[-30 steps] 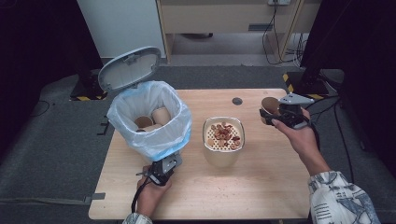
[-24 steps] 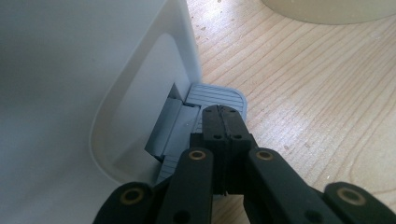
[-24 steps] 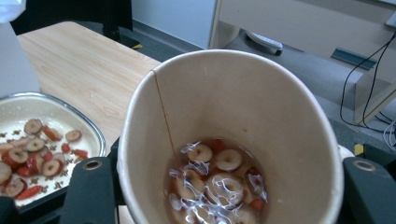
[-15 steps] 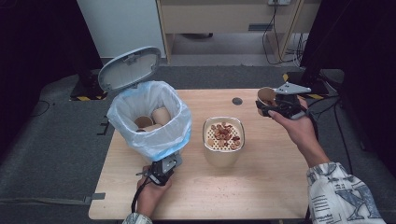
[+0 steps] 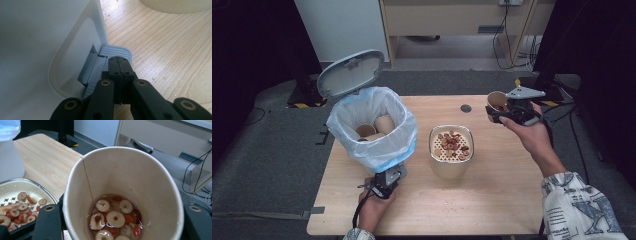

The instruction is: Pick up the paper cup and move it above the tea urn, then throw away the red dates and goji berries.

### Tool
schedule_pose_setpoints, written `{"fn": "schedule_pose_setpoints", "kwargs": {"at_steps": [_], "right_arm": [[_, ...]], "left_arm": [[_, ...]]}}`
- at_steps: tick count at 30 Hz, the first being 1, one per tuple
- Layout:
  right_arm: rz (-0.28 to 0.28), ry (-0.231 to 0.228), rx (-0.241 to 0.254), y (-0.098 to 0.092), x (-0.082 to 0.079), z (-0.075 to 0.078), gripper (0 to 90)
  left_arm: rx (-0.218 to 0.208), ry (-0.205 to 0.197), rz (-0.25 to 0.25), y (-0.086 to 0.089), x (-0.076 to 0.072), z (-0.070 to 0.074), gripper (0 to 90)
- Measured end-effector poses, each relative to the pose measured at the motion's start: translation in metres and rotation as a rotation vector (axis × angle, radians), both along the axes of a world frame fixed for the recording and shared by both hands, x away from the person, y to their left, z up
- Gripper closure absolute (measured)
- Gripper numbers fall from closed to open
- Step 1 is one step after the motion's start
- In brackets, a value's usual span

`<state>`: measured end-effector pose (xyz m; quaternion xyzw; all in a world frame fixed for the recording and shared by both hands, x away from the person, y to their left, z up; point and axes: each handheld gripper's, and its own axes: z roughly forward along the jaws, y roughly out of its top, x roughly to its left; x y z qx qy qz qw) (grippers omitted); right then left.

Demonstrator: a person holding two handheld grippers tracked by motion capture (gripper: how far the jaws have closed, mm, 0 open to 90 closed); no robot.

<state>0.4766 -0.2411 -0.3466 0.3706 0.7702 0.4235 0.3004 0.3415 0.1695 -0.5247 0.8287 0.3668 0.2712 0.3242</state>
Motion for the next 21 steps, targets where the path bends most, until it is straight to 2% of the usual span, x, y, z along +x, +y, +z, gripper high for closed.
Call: {"fn": "schedule_pose_setpoints", "kwargs": {"at_steps": [4, 8, 11, 14, 16, 21], "right_arm": [[-0.001, -0.01, -0.006, -0.001, 0.006, 0.006, 34.9], [0.029, -0.028, -0.004, 0.005, 0.008, 0.01, 35.0], [0.065, -0.052, -0.039, 0.01, 0.01, 0.014, 35.0], [0.069, -0.062, -0.049, 0.013, 0.011, 0.018, 35.0], [0.102, -0.074, -0.063, 0.02, 0.009, 0.021, 35.0], [0.112, -0.077, -0.056, 0.026, 0.008, 0.024, 34.9]], "left_arm": [[-0.003, 0.001, 0.001, 0.0, 0.0, 0.0, 89.5], [-0.004, 0.003, 0.002, 0.0, 0.0, 0.0, 89.5], [-0.005, 0.002, 0.002, 0.001, 0.0, 0.0, 89.5], [-0.004, 0.001, 0.003, 0.0, 0.0, 0.0, 89.5], [-0.003, 0.0, 0.004, 0.0, 0.0, 0.0, 89.5], [-0.004, -0.001, 0.004, 0.0, -0.001, 0.0, 89.5]]}}
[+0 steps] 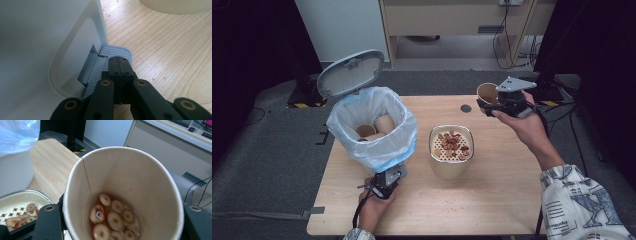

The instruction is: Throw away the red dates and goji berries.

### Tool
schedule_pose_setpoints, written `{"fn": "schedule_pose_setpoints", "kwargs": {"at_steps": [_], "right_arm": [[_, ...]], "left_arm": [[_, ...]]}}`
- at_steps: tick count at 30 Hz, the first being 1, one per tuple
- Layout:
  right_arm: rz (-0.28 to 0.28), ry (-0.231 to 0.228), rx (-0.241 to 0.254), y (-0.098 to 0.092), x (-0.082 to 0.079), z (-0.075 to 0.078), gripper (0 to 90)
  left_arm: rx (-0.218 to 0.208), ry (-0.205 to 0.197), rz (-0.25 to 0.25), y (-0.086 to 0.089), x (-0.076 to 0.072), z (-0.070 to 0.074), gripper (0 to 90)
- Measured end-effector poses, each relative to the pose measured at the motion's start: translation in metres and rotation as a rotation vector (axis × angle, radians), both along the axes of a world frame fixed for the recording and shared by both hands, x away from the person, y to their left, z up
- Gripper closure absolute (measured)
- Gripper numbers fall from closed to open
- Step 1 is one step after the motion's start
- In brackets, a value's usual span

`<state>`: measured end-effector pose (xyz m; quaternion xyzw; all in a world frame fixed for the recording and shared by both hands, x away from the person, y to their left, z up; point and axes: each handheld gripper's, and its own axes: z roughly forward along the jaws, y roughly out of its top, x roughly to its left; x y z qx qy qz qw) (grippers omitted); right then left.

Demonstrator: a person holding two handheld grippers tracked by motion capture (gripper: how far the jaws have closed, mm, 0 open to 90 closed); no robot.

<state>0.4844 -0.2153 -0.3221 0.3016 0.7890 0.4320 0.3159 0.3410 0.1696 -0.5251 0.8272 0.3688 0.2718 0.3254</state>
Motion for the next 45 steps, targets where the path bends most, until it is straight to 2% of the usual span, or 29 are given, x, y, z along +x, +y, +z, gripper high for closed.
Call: {"fn": "schedule_pose_setpoints", "kwargs": {"at_steps": [5, 8, 11, 15, 27, 33, 34, 36, 39, 45], "right_arm": [[0.04, -0.013, -0.029, 0.012, -0.004, 0.002, 34.9], [0.034, -0.022, -0.041, 0.017, -0.004, 0.004, 34.9], [0.065, -0.052, -0.08, 0.027, -0.007, 0.006, 34.9], [0.056, -0.068, -0.12, 0.029, -0.007, 0.004, 35.0], [0.103, -0.127, -0.166, 0.037, -0.014, 0.002, 35.5], [0.099, -0.146, -0.188, 0.04, -0.017, 0.005, 35.5], [0.11, -0.158, -0.213, 0.042, -0.018, 0.006, 35.5], [0.11, -0.162, -0.226, 0.042, -0.019, 0.007, 35.5], [0.096, -0.16, -0.215, 0.04, -0.018, 0.009, 35.5], [0.116, -0.176, -0.26, 0.045, -0.022, 0.008, 35.5]], "left_arm": [[0.003, 0.001, -0.002, 0.0, 0.0, 0.0, 89.5], [-0.002, -0.001, 0.001, 0.0, 0.0, 0.0, 89.5], [-0.001, -0.001, -0.001, 0.0, 0.0, 0.0, 89.5], [0.001, -0.003, 0.001, -0.001, 0.0, 0.0, 89.4], [0.003, -0.003, 0.002, -0.001, 0.0, 0.0, 89.5], [0.004, -0.003, 0.001, -0.001, 0.0, 0.0, 89.5], [0.004, -0.003, 0.001, -0.001, 0.0, 0.0, 89.5], [0.005, -0.003, 0.0, -0.001, 0.0, 0.0, 89.4], [0.004, -0.003, 0.002, -0.001, 0.0, 0.0, 89.5], [0.0, -0.003, 0.013, -0.001, -0.001, 0.0, 89.5]]}}
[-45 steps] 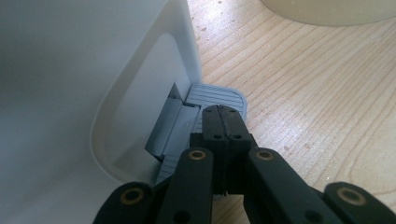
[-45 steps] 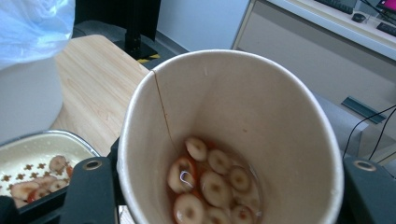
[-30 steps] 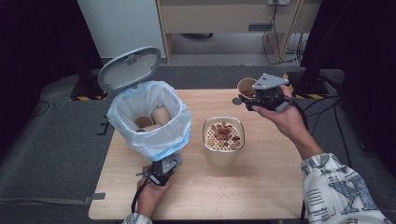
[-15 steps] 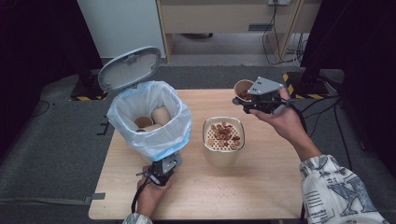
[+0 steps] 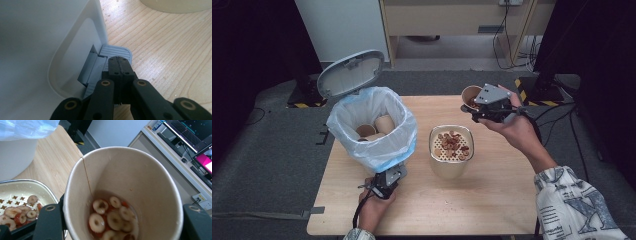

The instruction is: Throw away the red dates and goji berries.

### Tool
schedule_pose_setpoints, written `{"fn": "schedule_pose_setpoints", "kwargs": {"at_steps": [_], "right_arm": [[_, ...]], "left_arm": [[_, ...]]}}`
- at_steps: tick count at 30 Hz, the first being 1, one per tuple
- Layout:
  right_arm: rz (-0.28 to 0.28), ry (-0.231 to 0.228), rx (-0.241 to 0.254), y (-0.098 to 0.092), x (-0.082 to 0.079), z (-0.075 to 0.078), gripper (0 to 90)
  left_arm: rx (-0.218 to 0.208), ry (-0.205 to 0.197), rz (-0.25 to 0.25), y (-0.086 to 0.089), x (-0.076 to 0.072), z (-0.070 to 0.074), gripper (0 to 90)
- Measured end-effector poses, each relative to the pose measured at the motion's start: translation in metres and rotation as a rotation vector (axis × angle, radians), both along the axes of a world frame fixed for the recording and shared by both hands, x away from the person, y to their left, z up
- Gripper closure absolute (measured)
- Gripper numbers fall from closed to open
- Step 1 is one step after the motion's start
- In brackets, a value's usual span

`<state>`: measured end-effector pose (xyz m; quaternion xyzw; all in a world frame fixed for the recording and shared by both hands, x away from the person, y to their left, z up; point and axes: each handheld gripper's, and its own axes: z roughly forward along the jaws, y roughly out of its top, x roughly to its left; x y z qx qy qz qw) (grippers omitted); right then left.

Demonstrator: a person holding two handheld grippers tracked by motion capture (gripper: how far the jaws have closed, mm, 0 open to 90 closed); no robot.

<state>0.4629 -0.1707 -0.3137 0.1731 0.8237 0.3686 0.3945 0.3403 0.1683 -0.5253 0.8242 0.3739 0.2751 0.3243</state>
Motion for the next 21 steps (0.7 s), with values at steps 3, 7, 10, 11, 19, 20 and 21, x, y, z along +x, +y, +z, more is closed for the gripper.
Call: {"fn": "schedule_pose_setpoints", "kwargs": {"at_steps": [3, 7, 10, 11, 19, 20, 21], "right_arm": [[-0.008, -0.002, 0.012, 0.0, 0.0, 0.002, 35.5], [-0.005, -0.009, 0.0, 0.003, -0.001, 0.005, 35.5], [-0.005, -0.038, -0.04, 0.006, -0.004, 0.009, 35.5], [-0.003, -0.047, -0.052, 0.008, -0.006, 0.01, 35.5], [0.007, -0.128, -0.2, 0.021, -0.015, 0.014, 35.6], [0.006, -0.134, -0.209, 0.022, -0.015, 0.015, 35.5], [0.009, -0.147, -0.222, 0.023, -0.016, 0.016, 35.5]], "left_arm": [[0.019, -0.002, -0.039, 0.002, 0.002, 0.001, 89.5], [0.019, -0.002, -0.039, 0.002, 0.003, 0.001, 89.5], [0.02, -0.002, -0.038, 0.002, 0.002, 0.001, 89.5], [0.02, -0.002, -0.038, 0.002, 0.002, 0.001, 89.5], [0.019, -0.001, -0.036, 0.001, 0.002, 0.001, 89.5], [0.019, -0.001, -0.036, 0.001, 0.002, 0.001, 89.5], [0.019, -0.002, -0.035, 0.001, 0.002, 0.001, 89.5]]}}
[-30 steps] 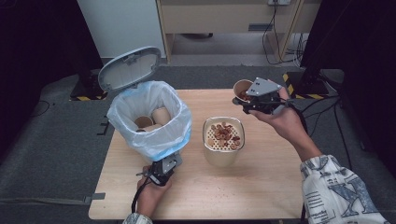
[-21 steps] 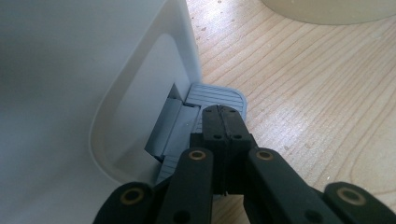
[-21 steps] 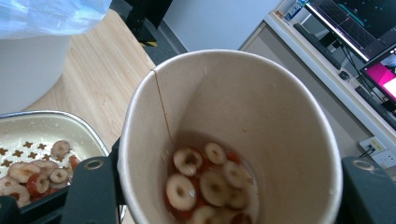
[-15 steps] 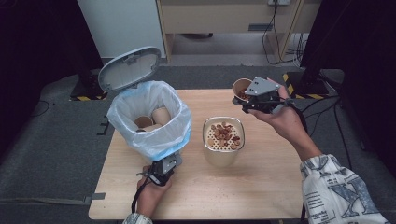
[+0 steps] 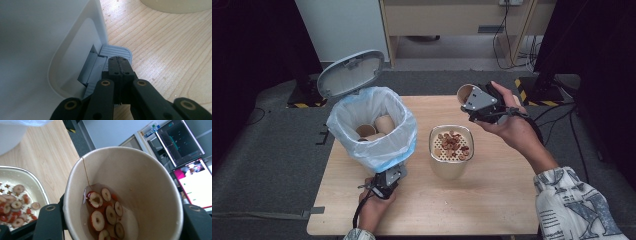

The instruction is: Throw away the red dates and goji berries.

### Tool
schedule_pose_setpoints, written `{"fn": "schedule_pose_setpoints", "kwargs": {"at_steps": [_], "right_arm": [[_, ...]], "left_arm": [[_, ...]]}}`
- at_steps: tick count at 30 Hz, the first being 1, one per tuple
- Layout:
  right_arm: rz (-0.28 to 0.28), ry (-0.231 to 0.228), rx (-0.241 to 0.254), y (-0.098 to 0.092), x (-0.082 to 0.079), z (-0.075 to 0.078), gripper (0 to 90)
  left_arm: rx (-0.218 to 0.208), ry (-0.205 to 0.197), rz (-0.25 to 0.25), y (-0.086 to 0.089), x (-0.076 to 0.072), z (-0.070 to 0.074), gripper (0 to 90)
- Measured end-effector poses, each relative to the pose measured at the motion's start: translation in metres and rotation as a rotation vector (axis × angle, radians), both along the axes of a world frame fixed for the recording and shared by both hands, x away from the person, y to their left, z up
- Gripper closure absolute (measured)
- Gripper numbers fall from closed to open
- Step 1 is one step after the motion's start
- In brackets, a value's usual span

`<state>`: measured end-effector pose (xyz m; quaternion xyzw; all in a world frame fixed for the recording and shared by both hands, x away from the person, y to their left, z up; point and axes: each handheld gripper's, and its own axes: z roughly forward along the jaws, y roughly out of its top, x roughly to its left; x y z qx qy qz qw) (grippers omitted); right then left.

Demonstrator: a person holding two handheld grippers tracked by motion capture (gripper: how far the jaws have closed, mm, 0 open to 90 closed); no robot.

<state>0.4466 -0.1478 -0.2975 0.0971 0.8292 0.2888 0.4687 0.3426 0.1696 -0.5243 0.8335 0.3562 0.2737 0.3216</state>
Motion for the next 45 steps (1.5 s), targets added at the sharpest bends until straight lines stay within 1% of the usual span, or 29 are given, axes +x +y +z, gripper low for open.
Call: {"fn": "schedule_pose_setpoints", "kwargs": {"at_steps": [7, 15, 21, 22, 23, 24, 25, 26, 28, 29, 30, 32, 33, 34, 38, 40, 42, 45], "right_arm": [[-0.004, -0.005, -0.017, 0.0, 0.001, 0.002, 35.5], [-0.002, -0.004, -0.02, 0.002, 0.002, 0.004, 35.4], [-0.001, -0.02, -0.041, 0.003, 0.002, 0.006, 35.4], [-0.005, -0.025, -0.05, 0.004, 0.002, 0.006, 35.5], [-0.004, -0.038, -0.076, 0.005, 0.001, 0.006, 35.5], [-0.004, -0.038, -0.076, 0.005, 0.001, 0.006, 35.5], [-0.003, -0.045, -0.097, 0.007, 0.0, 0.006, 35.5], [-0.004, -0.063, -0.131, 0.009, -0.001, 0.006, 35.5], [0.0, -0.077, -0.156, 0.011, -0.003, 0.004, 35.6], [0.003, -0.091, -0.186, 0.013, -0.004, 0.003, 35.6], [0.003, -0.091, -0.186, 0.013, -0.004, 0.003, 35.6], [0.002, -0.104, -0.21, 0.014, -0.005, 0.002, 35.5], [0.0, -0.108, -0.21, 0.013, -0.005, 0.002, 35.5], [-0.008, -0.106, -0.199, 0.012, -0.004, 0.003, 35.5], [-0.004, -0.1, -0.192, 0.013, -0.003, 0.003, 35.5], [0.002, -0.098, -0.194, 0.014, -0.004, 0.003, 35.5], [0.004, -0.096, -0.19, 0.015, -0.005, 0.003, 35.5], [0.008, -0.105, -0.198, 0.017, -0.006, 0.005, 35.5]], "left_arm": [[-0.001, 0.001, 0.0, 0.0, 0.0, 0.0, 89.4], [-0.001, 0.0, 0.0, 0.0, 0.0, 0.0, 89.4], [-0.004, 0.002, 0.001, 0.0, 0.0, 0.0, 89.5], [-0.004, 0.002, 0.001, 0.0, 0.0, 0.0, 89.4], [-0.003, 0.002, 0.001, 0.0, 0.0, 0.0, 89.5], [-0.004, 0.001, 0.002, 0.0, 0.0, 0.0, 89.5], [-0.003, 0.002, 0.001, 0.0, 0.0, 0.0, 89.4], [-0.003, 0.002, 0.001, 0.0, 0.0, 0.0, 89.5], [-0.003, 0.002, 0.002, 0.0, 0.0, 0.0, 89.4], [-0.003, 0.002, 0.002, 0.0, 0.0, 0.0, 89.4], [-0.003, 0.001, 0.002, 0.0, 0.0, 0.0, 89.4], [-0.004, 0.001, 0.002, 0.0, 0.0, 0.0, 89.5], [-0.004, 0.002, 0.002, 0.0, 0.0, 0.0, 89.4], [-0.005, 0.002, 0.002, 0.0, 0.0, 0.0, 89.5], [-0.006, 0.002, 0.002, 0.0, 0.0, 0.0, 89.4], [-0.01, 0.001, 0.003, 0.0, 0.0, 0.0, 89.4], [-0.004, 0.001, 0.002, 0.0, 0.0, 0.0, 89.4], [-0.008, 0.002, 0.003, 0.0, 0.0, 0.0, 89.5]]}}
